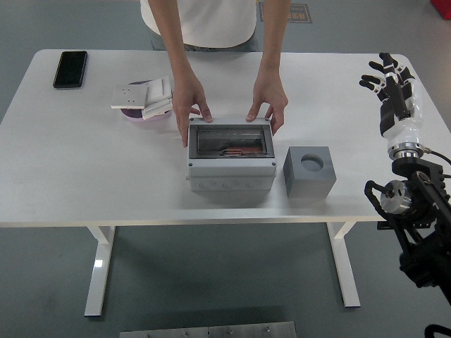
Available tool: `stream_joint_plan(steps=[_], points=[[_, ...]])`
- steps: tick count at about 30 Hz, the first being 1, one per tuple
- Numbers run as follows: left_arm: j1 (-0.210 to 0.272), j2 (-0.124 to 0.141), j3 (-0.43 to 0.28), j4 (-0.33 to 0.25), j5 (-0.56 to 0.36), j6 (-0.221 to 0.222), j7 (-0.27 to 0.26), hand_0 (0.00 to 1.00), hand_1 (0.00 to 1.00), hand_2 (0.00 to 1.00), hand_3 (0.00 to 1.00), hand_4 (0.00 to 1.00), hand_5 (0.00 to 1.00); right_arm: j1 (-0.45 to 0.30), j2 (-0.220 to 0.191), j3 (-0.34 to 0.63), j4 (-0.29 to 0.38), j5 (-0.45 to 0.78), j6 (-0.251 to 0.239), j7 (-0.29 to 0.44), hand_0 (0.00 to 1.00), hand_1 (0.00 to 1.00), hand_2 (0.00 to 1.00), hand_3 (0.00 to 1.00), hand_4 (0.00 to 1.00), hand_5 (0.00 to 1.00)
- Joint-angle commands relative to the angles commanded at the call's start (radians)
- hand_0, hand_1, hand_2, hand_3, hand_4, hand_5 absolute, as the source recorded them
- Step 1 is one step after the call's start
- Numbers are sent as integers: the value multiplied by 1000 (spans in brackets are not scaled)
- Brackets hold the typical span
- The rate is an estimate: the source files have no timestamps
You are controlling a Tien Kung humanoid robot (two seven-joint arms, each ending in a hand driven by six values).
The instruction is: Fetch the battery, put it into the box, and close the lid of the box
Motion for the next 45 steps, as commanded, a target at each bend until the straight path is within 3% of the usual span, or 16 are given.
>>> stream_joint_plan(steps=[9,45], points=[[2,0,2,0,-4,0,-1,639,738,583,517,382,2,-4,2,2,6,11,1,-3,663,617,618,628,760,492],[9,3,5,1,-11,1,-4,638,738,583,517,384,2,-16,4,-25,4,16,-4,-2,666,611,618,628,759,533]])
